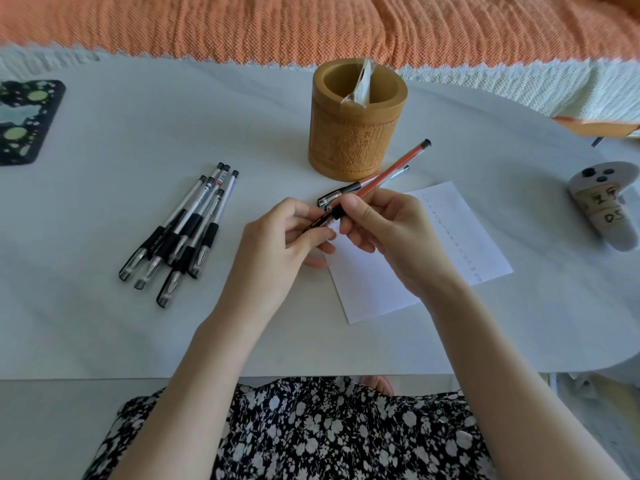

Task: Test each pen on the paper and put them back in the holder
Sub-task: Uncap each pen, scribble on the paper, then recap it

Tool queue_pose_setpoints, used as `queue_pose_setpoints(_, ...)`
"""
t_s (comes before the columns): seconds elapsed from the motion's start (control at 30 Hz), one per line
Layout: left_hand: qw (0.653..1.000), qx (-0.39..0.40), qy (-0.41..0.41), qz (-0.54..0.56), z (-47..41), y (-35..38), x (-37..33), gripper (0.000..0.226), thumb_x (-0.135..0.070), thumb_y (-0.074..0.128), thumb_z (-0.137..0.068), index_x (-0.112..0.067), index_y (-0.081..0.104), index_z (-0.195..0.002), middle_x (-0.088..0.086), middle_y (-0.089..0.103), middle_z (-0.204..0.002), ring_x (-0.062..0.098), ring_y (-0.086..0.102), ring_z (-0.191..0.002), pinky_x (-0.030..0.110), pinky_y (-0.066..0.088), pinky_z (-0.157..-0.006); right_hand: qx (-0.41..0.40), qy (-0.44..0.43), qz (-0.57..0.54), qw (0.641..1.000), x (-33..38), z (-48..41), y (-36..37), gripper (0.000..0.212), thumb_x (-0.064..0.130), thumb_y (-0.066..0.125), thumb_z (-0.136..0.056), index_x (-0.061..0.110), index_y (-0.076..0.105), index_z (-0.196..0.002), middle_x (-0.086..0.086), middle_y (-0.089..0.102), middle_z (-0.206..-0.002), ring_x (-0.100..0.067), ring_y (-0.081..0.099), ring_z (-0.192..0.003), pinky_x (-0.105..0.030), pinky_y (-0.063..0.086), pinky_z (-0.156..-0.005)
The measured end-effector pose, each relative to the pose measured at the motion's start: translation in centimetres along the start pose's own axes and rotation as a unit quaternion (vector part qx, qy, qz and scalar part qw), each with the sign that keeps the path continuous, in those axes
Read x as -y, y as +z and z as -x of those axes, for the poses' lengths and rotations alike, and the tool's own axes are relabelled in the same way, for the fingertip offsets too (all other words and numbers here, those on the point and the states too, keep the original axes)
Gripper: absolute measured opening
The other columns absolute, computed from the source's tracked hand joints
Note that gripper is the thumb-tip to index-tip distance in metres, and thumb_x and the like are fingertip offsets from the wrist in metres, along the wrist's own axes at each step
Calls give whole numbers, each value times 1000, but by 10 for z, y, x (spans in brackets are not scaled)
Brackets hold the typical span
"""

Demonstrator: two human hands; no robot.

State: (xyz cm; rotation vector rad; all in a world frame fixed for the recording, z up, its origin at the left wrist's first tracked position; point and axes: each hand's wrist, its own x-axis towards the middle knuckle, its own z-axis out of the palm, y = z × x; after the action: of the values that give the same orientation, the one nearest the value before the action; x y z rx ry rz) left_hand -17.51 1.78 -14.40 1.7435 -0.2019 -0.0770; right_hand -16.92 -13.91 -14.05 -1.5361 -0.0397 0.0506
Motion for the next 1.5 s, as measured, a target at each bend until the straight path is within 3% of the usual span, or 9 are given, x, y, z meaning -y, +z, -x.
queue_pose_setpoints(0.3,998,-41,9,-42,1,7,1,4,-11,65,-84,-10,64,-82,4,65,-63,12,57,-46,21,48,-46,-30,-9,17,999,-1,1,2,18,12,56,-94,7,65,-79,0,60,-59,-9,48,-48,-17,36,-45)
queue_pose_setpoints(0.83,997,-41,4,-60,0,9,4,8,-16,63,-87,-17,63,-78,-4,59,-57,8,42,-40,16,35,-44,-36,14,13,999,-7,4,2,20,11,56,-94,-8,62,-88,-1,59,-59,-10,47,-48,-17,37,-46)
queue_pose_setpoints(1.13,986,-78,15,-147,-11,4,7,19,-30,61,-88,-12,66,-85,-6,65,-66,6,51,-49,18,42,-54,-104,76,81,988,-2,-12,15,31,27,60,-92,1,69,-76,-1,62,-52,-8,45,-42,-15,34,-42)
queue_pose_setpoints(1.23,976,-108,27,-189,-11,0,6,25,-39,56,-89,-17,67,-88,-8,67,-75,6,58,-60,18,45,-58,-151,95,88,980,1,-22,10,36,30,62,-90,1,70,-71,-2,61,-48,-8,42,-38,-15,33,-40)
queue_pose_setpoints(1.43,942,-168,47,-286,-4,-21,10,13,-15,58,-89,-16,67,-98,-5,67,-91,10,60,-77,10,41,-66,-164,121,169,964,-6,-36,-2,43,41,54,-93,6,67,-71,-8,65,-56,-14,47,-45,-26,38,-53)
queue_pose_setpoints(1.5,920,-196,52,-335,-2,-28,10,17,-10,58,-87,-14,66,-102,0,67,-97,20,59,-90,23,43,-79,-173,109,193,960,-6,-36,-4,37,31,54,-93,0,66,-78,-4,64,-55,-11,46,-44,-26,37,-54)
